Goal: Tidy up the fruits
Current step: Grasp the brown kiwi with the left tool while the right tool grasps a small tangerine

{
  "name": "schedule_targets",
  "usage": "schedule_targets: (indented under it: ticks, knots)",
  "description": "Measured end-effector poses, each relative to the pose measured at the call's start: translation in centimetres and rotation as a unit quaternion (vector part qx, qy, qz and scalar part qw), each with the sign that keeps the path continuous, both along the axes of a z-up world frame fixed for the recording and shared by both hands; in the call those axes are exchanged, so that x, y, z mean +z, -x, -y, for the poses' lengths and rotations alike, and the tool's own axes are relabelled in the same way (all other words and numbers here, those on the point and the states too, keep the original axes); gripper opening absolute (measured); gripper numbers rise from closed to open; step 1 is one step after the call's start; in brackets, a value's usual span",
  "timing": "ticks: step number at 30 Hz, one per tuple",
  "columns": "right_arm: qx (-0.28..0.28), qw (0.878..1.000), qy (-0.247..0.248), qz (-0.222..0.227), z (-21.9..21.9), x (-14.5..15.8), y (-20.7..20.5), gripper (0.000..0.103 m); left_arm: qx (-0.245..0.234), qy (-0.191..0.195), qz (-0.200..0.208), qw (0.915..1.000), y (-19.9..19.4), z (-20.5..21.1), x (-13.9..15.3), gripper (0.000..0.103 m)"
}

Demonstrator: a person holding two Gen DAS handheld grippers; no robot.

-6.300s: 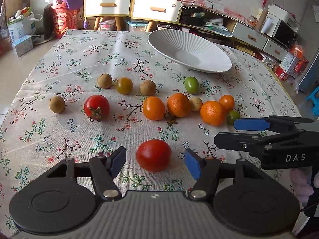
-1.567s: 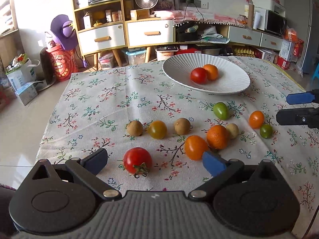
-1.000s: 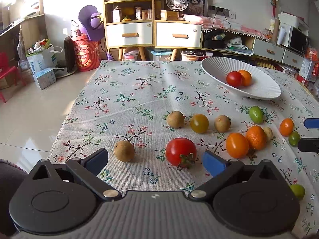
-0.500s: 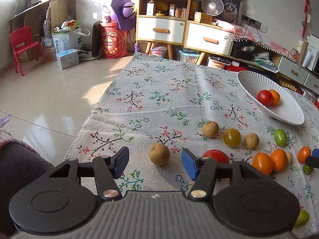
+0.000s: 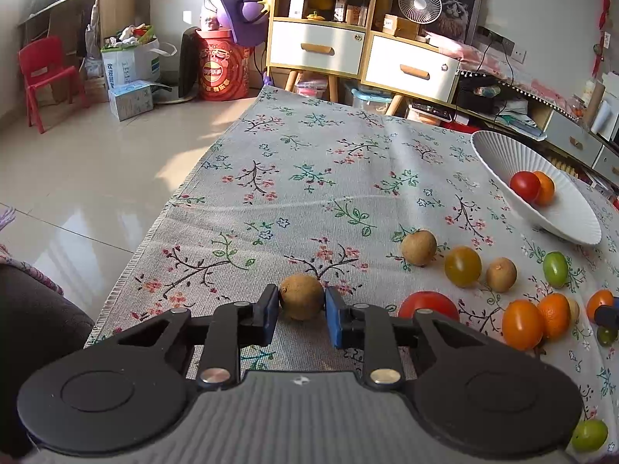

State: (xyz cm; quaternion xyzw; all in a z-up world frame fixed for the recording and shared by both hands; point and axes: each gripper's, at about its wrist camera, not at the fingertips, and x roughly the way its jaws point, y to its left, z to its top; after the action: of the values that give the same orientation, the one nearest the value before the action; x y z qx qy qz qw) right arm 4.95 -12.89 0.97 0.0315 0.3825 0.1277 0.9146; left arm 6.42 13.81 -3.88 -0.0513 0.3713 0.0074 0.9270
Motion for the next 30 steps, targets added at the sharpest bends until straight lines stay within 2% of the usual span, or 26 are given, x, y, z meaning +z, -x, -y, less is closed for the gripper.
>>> schedule_targets:
  ticks: [5, 12, 21, 30]
  knots:
    - [-0.001, 1.000, -0.002, -0.008, 0.0, -0.2, -0.4, 0.040, 0.000, 0.000, 0.006, 1.0000, -0.3, -0.1, 0.0, 0.019]
    - [0.006, 1.000, 0.007, -0.013, -0.1, -0.3, -0.5, 0.027, 0.004, 0.010, 0.006, 0.9999, -0.6, -0.1, 0.2, 0.018]
    - [0.007, 1.000, -0.008, -0.004, -0.1, 0.5, -0.4, 0.027, -0.010, 0.016, 0.017, 0.9997, -0.5, 0.9, 1.5, 0.018]
    - [-0.003, 1.000, -0.024, 0.020, 0.9, 2.2, -1.0, 0.027, -0.047, 0.031, 0.037, 0.9977, -0.8, 4.3, 3.6, 0.018]
